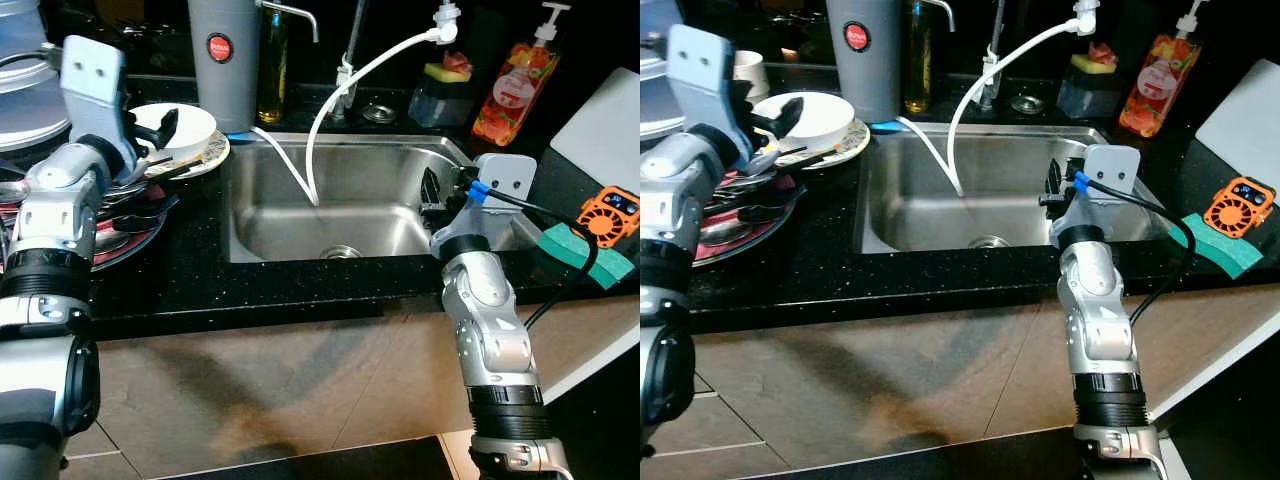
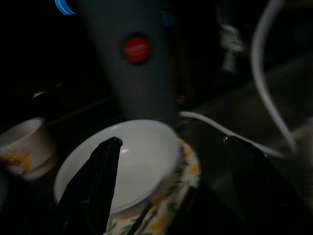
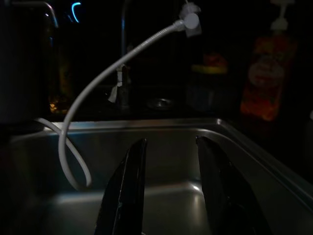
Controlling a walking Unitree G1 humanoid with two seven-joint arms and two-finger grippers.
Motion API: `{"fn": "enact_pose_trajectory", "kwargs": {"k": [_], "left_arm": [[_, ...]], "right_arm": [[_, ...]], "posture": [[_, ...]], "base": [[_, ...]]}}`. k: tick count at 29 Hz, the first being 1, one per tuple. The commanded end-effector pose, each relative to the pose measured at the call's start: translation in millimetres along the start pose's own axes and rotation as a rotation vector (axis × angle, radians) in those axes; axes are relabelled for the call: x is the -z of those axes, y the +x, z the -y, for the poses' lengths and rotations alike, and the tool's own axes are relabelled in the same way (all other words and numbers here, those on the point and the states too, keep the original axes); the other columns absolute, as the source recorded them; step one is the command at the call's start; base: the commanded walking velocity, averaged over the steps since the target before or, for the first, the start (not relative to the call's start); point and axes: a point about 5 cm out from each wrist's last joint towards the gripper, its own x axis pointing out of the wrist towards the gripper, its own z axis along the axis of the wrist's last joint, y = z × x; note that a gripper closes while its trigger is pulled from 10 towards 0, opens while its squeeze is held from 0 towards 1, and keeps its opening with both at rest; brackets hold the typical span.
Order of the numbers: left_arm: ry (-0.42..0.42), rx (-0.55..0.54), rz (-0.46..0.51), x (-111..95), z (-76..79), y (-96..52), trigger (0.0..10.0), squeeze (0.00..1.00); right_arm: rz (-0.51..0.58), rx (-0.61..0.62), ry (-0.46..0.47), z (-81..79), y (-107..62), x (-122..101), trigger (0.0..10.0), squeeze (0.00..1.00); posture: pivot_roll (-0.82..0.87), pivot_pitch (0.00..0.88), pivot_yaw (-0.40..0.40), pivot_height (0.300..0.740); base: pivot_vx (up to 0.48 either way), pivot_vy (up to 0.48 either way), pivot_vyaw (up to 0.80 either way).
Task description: Kitchen organization
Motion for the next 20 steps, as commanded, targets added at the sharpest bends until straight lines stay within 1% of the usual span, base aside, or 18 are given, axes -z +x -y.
{"fn": "enact_pose_trajectory", "kwargs": {"k": [1,2,3,5,6,7,8,10,11,12,13,14,16,18,20], "left_arm": [[0.069,0.058,-0.001,-7.0,-4.2,0.3,10.0,0.0],[0.069,0.058,-0.001,-7.0,-4.2,0.3,10.0,0.0],[0.135,0.104,-0.015,-8.6,-6.2,-0.3,10.0,0.0],[0.22,0.233,-0.061,-9.1,-9.6,-3.6,10.0,0.0],[0.22,0.233,-0.061,-9.1,-9.6,-3.6,10.0,0.0],[0.266,0.318,-0.113,-8.8,-18.1,-10.5,10.0,0.0],[0.266,0.318,-0.113,-8.8,-18.1,-10.5,10.0,0.0],[0.273,0.345,-0.138,-7.5,-25.3,-16.6,10.0,0.0],[0.262,0.355,-0.145,-5.9,-27.6,-19.1,10.0,0.0],[0.227,0.376,-0.157,-1.3,-28.9,-22.5,10.0,0.0],[0.227,0.376,-0.157,-1.3,-28.9,-22.5,10.0,0.0],[0.203,0.394,-0.165,1.9,-29.8,-24.8,10.0,0.0],[0.171,0.429,-0.215,14.1,-29.4,-30.0,10.0,0.0],[0.199,0.441,-0.284,26.2,-29.5,-34.7,10.0,0.0],[0.204,0.468,-0.312,32.4,-26.3,-35.7,10.0,0.0]], "right_arm": [[0.008,0.023,-0.007,4.1,-2.5,-0.4,10.0,0.0],[0.008,0.023,-0.007,4.1,-2.5,-0.4,10.0,0.0],[0.008,0.027,-0.007,4.7,-3.3,-0.2,10.0,0.0],[0.006,0.033,-0.008,5.5,-5.1,0.9,10.0,0.0],[0.006,0.033,-0.008,5.5,-5.1,0.9,10.0,0.0],[0.007,0.043,-0.008,6.4,-6.7,1.3,10.0,0.0],[0.007,0.043,-0.008,6.4,-6.7,1.3,10.0,0.0],[0.008,0.05,-0.009,7.4,-7.9,0.9,10.0,0.0],[0.007,0.052,-0.01,7.8,-8.5,0.9,10.0,0.0],[0.005,0.053,-0.012,8.5,-9.3,1.1,10.0,0.0],[0.005,0.053,-0.012,8.5,-9.3,1.1,10.0,0.0],[0.004,0.055,-0.014,9.2,-10.3,1.4,10.0,0.0],[0.001,0.057,-0.017,9.8,-11.6,1.8,10.0,0.0],[0.0,0.061,-0.017,9.8,-12.8,2.4,10.0,0.0],[-0.001,0.07,-0.012,9.7,-13.8,2.9,10.0,0.0]], "posture": [[0.05,0.0,-0.037,0.74],[0.05,0.0,-0.037,0.74],[0.05,0.0,-0.034,0.74],[0.05,0.0,-0.015,0.74],[0.05,0.0,-0.015,0.74],[0.04,0.0,-0.006,0.74],[0.04,0.0,-0.006,0.74],[0.04,0.0,-0.002,0.74],[0.04,0.0,-0.002,0.74],[0.03,0.0,0.0,0.74],[0.03,0.0,0.0,0.74],[0.03,0.0,0.003,0.74],[0.03,0.0,0.012,0.74],[0.03,0.0,0.022,0.74],[0.03,0.0,0.026,0.74]], "base": [[0.0,0.0,0.0],[0.0,0.0,0.0],[0.0,0.0,0.0],[0.0,0.0,0.0],[0.0,0.0,0.0],[0.0,0.0,0.0],[0.0,0.0,0.0],[0.0,0.0,0.0],[0.0,0.0,0.0],[0.0,0.0,0.0],[0.0,0.0,0.0],[0.0,0.0,0.0],[0.0,0.0,0.0],[0.0,0.0,0.0],[0.0,0.0,0.0]]}}
